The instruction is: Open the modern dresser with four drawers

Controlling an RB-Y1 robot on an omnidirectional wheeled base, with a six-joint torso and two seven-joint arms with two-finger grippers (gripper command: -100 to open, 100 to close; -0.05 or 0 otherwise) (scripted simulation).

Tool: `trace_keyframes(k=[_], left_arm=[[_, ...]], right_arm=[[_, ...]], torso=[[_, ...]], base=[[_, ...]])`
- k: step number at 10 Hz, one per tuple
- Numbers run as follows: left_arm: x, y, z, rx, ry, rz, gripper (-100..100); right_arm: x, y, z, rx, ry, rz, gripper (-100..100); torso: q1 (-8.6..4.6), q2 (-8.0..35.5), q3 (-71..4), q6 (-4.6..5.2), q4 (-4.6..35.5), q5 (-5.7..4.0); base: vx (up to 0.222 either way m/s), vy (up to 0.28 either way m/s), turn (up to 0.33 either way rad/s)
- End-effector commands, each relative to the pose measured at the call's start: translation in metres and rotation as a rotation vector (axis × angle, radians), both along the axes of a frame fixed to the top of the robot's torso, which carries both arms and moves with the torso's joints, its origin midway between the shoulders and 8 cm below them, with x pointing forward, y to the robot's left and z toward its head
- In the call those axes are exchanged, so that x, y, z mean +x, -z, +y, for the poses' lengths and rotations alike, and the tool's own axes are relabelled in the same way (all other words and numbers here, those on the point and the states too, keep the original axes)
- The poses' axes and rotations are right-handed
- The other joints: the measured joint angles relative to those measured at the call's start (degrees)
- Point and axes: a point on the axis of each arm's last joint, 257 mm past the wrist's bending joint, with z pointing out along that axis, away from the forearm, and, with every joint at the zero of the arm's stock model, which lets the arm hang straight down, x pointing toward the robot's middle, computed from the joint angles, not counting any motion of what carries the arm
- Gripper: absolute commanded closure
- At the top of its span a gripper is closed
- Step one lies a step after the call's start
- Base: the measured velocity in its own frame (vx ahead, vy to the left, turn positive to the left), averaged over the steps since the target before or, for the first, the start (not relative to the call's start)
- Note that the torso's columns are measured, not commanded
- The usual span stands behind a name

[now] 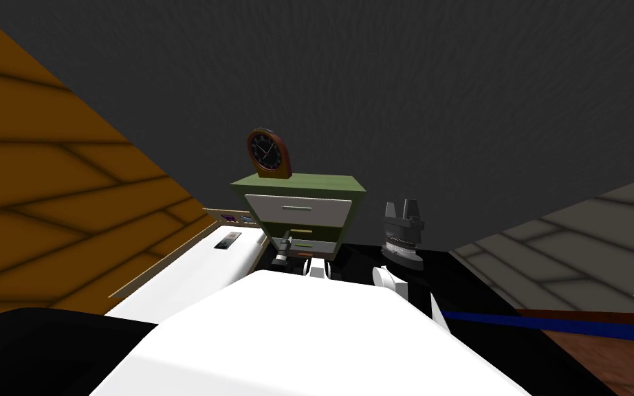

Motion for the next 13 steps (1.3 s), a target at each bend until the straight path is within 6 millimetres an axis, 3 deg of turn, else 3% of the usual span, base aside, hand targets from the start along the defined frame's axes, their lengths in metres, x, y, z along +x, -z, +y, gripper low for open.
trace_keyframes(k=[1, 2, 3, 10, 11, 13], left_arm=[[0.014, -0.006, 0.001, 0.001, 0.001, 0.0, -100], [0.012, -0.006, 0.002, 0.001, 0.001, -0.003, -100], [0.002, -0.001, 0.0, 0.0, 0.0, 0.0, 100], [0.012, -0.01, 0.0, 0.001, 0.01, -0.003, 100], [0.012, -0.011, 0.014, 0.039, 0.019, 0.001, -100], [0.012, -0.012, 0.026, 0.075, 0.028, 0.003, -100]], right_arm=[[0.0, 0.0, 0.0, 0.0, 0.0, 0.0, 0], [0.0, 0.0, 0.0, 0.0, 0.0, 0.0, 0], [0.0, 0.0, 0.0, 0.0, 0.0, 0.0, 0], [0.0, 0.0, 0.0, 0.0, 0.0, 0.0, 0], [0.0, 0.0, 0.0, 0.0, 0.0, 0.0, 0], [0.0, 0.0, 0.0, 0.0, 0.0, 0.0, 0]], torso=[[-0.01, -0.1, 0.0, 0.01, 0.0, 0.0], [-0.03, -0.1, -0.1, 0.0, 0.0, 0.0], [-0.03, -0.1, 0.0, 0.0, 0.0, 0.0], [-0.07, -0.1, -0.1, 0.01, 0.0, -0.01], [0.0, -0.5, -0.3, 0.01, -0.1, 0.01], [0.02, -0.4, -0.3, 0.0, -0.1, 0.02]], base=[[0.044, -0.005, 0.001], [0.021, -0.002, 0.0], [-0.021, 0.003, -0.004], [-0.134, -0.011, 0.016], [-0.015, -0.008, -0.005], [0.022, -0.004, 0.0]])
